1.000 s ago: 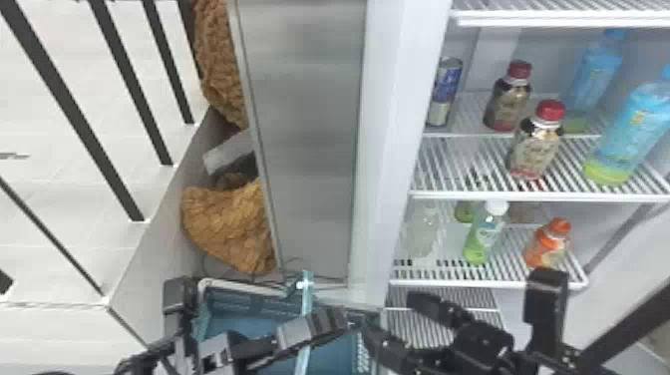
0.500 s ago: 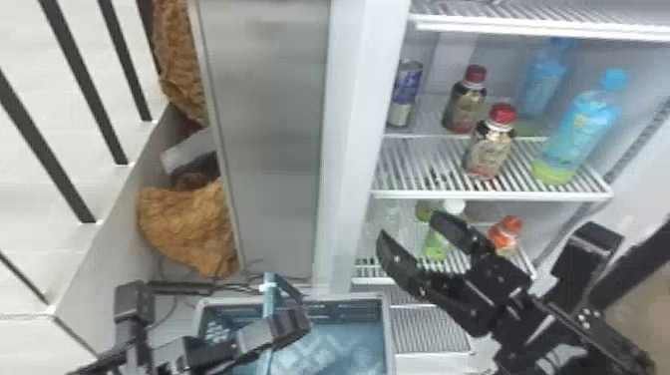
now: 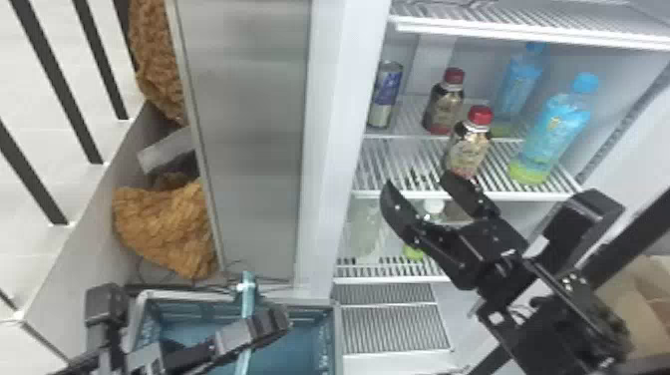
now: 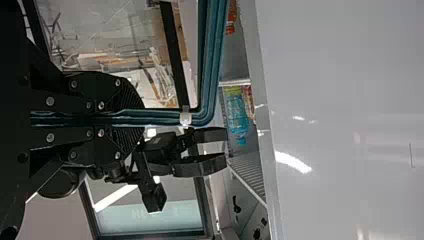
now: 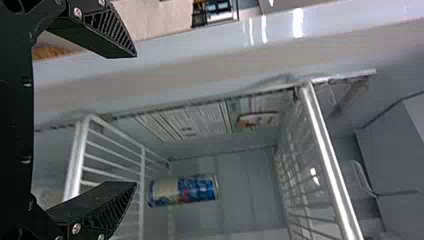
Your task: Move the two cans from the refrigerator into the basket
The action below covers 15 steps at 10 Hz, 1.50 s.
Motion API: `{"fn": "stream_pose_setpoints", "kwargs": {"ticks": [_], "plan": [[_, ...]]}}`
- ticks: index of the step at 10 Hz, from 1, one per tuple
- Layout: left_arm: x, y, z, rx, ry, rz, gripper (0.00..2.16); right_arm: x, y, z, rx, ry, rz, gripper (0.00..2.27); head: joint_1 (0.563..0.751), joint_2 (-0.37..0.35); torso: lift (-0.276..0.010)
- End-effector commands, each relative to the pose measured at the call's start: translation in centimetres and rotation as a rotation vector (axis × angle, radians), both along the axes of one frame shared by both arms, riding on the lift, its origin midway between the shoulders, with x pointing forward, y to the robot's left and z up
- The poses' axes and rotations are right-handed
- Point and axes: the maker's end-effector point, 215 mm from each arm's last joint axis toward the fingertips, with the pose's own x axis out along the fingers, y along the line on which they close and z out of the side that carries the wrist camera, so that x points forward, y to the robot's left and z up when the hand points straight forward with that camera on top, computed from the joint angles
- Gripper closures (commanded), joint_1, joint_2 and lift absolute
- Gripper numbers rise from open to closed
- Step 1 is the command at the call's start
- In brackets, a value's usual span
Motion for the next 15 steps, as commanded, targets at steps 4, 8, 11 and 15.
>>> {"fn": "stream_pose_setpoints", "kwargs": {"ticks": [4, 8, 11, 15], "plan": [[0.1, 0.2, 0.0, 0.007, -0.002, -0.001, 1.19, 3.3, -2.9, 0.1, 0.006, -0.048, -0.176, 0.13, 0.695, -0.201, -0.031], [0.0, 0.1, 0.0, 0.009, -0.004, -0.006, 1.19, 7.4, -3.5, -0.9, -0.015, -0.052, -0.239, 0.13, 0.695, -0.194, -0.031], [0.1, 0.2, 0.0, 0.011, -0.007, -0.006, 1.19, 11.6, -3.4, -1.4, -0.022, -0.045, -0.256, 0.13, 0.695, -0.194, -0.031], [0.0, 0.2, -0.1, 0.014, -0.004, -0.007, 1.19, 16.5, -2.3, -1.8, -0.032, -0.04, -0.254, 0.13, 0.695, -0.17, -0.031]]}}
